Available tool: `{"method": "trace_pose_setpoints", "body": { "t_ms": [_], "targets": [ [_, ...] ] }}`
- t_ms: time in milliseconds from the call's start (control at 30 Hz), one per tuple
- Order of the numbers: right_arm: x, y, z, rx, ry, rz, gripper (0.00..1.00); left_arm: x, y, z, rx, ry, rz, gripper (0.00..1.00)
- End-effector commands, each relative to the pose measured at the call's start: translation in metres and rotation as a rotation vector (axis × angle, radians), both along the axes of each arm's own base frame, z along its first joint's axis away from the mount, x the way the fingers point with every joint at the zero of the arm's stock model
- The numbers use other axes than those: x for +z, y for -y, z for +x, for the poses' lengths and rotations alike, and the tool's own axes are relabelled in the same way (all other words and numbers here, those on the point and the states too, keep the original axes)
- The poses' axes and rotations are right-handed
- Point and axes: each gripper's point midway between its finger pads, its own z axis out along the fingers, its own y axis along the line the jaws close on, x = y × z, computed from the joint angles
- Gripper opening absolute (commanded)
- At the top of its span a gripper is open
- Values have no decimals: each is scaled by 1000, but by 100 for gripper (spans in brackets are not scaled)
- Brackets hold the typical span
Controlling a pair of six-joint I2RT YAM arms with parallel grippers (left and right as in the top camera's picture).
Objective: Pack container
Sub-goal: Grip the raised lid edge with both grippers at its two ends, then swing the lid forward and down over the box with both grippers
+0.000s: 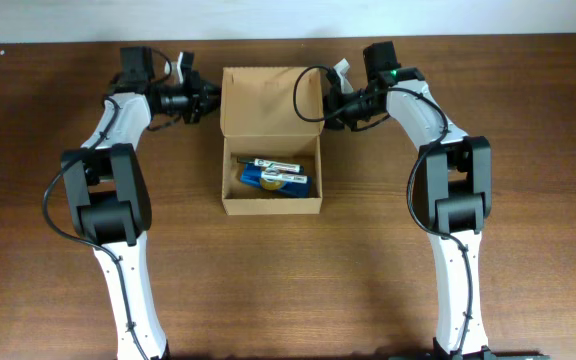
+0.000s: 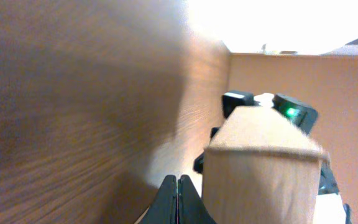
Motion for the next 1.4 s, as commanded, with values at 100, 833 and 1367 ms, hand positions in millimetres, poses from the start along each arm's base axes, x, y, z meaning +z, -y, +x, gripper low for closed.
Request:
{"method": "trace_pose_setpoints", "body": {
  "t_ms": [100,833,1367],
  "targets": [
    [59,-4,12,16,113,49,4,33,2,8,-43,97,-32,2],
    [107,-8,-4,71,184,-135,4,80,-4,-28,-129,151,303,1],
    [161,-9,-37,117,346,-340,4,125,-1,-72,-209,168,395,2]
  ]
}}
